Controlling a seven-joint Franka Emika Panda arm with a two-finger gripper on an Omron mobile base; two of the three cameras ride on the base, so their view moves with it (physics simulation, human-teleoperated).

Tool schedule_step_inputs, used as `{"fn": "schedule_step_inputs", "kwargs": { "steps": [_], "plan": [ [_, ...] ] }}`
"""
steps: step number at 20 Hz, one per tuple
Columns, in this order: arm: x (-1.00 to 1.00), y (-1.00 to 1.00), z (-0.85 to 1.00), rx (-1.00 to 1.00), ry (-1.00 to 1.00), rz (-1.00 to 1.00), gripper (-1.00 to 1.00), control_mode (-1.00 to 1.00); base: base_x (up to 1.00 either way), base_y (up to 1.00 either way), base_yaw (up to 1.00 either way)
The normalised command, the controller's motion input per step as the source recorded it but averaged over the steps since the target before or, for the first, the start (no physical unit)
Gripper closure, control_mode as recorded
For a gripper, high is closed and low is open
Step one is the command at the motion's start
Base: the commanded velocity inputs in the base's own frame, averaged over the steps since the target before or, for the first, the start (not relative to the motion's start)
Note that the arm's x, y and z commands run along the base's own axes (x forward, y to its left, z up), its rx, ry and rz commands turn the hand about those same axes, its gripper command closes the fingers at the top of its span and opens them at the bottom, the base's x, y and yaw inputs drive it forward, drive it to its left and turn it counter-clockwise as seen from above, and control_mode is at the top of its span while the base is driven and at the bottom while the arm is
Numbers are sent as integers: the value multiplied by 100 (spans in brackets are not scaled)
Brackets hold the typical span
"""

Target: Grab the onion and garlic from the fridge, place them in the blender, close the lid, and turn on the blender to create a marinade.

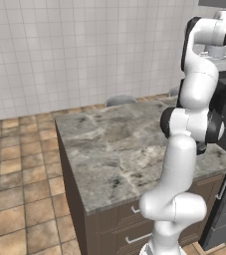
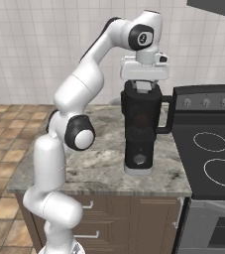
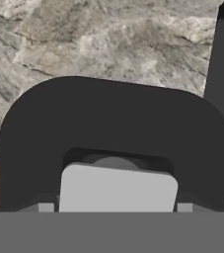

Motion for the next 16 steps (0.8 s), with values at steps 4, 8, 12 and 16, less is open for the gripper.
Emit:
{"fn": "schedule_step_inputs", "kwargs": {
  "steps": [4, 8, 12, 16],
  "plan": [
    [0, 0, 26, 0, -7, 9, 100, -100, 0, 0, 0],
    [0, 0, 30, -1, -17, 9, 100, -100, 0, 0, 0],
    [-10, 0, 23, 0, -23, 10, 100, -100, 0, 0, 0],
    [-40, 4, 0, -1, -24, 9, 100, -100, 0, 0, 0]
  ]
}}
